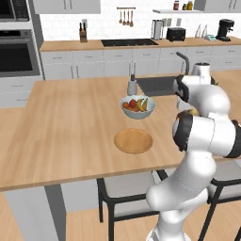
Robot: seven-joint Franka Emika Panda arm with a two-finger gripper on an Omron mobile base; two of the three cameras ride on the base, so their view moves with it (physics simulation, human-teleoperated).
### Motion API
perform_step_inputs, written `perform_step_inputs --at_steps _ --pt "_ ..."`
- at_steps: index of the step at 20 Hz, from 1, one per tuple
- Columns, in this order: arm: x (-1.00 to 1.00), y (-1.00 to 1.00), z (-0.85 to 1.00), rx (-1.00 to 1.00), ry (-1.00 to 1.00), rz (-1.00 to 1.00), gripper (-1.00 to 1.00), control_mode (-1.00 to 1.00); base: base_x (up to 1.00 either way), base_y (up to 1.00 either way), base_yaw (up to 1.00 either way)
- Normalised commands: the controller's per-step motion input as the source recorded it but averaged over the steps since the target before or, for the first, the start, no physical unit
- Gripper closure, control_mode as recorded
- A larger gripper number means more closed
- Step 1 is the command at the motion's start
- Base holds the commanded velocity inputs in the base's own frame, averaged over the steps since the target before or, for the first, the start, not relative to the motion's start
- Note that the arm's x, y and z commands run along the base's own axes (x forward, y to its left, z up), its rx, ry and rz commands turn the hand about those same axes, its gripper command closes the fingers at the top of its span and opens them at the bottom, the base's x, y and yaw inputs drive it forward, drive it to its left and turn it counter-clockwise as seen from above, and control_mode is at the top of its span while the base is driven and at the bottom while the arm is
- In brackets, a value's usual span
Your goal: Pick the chicken drumstick and lemon wedge from their plates and place them in the bowl. Then put the bowl in the fridge.
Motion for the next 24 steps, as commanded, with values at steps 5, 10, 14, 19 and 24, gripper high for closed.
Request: perform_step_inputs --at_steps 5,10,14,19,24 --pt "0.51 -0.43 -0.35 0.06 0.00 0.00 1.00 -1.00 0.00 0.00 0.00" --pt "0.50 -0.21 -0.45 0.01 0.00 0.00 1.00 -1.00 0.00 0.00 0.00" --pt "0.31 -0.32 -0.43 0.00 0.00 0.00 1.00 -1.00 0.00 0.00 0.00" --pt "0.06 -0.14 -0.48 0.00 -0.03 -0.03 1.00 -1.00 0.00 0.00 0.00" --pt "0.05 -0.04 -0.34 0.00 -0.07 -0.04 1.00 -1.00 0.00 0.00 0.00"
